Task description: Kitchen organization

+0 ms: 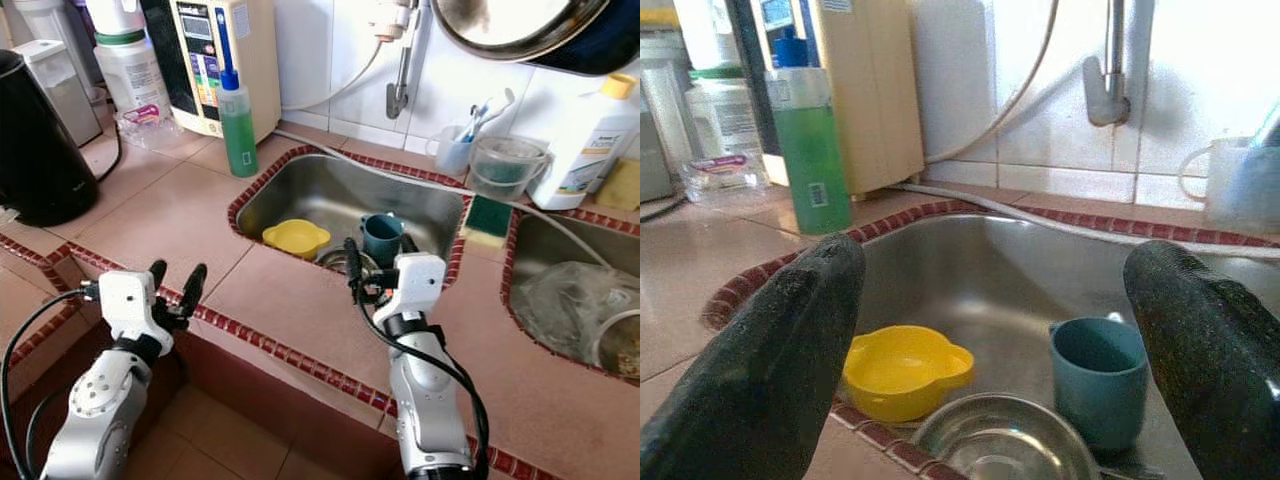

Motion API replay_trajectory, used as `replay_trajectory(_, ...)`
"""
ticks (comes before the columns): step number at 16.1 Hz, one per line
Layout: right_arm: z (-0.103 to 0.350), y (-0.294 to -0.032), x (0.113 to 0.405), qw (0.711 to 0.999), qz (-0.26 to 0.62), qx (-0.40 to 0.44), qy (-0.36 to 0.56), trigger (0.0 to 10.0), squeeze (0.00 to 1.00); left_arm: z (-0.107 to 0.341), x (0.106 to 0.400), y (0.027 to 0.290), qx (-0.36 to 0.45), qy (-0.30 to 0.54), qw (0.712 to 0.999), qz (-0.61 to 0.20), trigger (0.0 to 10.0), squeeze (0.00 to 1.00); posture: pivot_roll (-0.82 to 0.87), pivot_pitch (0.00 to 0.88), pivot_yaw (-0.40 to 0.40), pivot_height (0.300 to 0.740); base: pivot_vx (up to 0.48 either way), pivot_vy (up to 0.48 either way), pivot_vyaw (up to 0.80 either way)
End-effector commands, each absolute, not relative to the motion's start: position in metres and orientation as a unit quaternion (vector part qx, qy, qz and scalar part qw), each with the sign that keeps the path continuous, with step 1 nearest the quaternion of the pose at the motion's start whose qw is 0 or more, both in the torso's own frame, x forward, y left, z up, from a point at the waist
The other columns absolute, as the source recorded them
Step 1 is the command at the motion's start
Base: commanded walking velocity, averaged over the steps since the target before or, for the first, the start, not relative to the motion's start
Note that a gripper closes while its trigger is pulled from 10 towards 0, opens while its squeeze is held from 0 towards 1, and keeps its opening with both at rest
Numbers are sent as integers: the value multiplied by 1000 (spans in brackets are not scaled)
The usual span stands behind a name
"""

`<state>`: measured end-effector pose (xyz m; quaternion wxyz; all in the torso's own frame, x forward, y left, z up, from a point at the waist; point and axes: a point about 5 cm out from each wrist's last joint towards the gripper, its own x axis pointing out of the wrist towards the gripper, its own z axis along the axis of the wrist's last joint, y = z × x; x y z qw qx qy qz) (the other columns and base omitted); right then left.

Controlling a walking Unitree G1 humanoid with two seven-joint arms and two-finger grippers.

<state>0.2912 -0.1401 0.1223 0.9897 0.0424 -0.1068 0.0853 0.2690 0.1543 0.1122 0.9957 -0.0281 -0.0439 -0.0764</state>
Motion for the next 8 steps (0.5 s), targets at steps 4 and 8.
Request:
replay_trajectory(4,118,-143,288,991,80,34,-97,10000,0,114,265,145,-19,-51,994,-97,10000,0,-166,9,42,740,0,0,0)
replay_trajectory(8,116,-143,286,992,82,28,-92,10000,0,118,271,147,-11,-57,993,-101,10000,0,-176,9,37,740,-132,0,0)
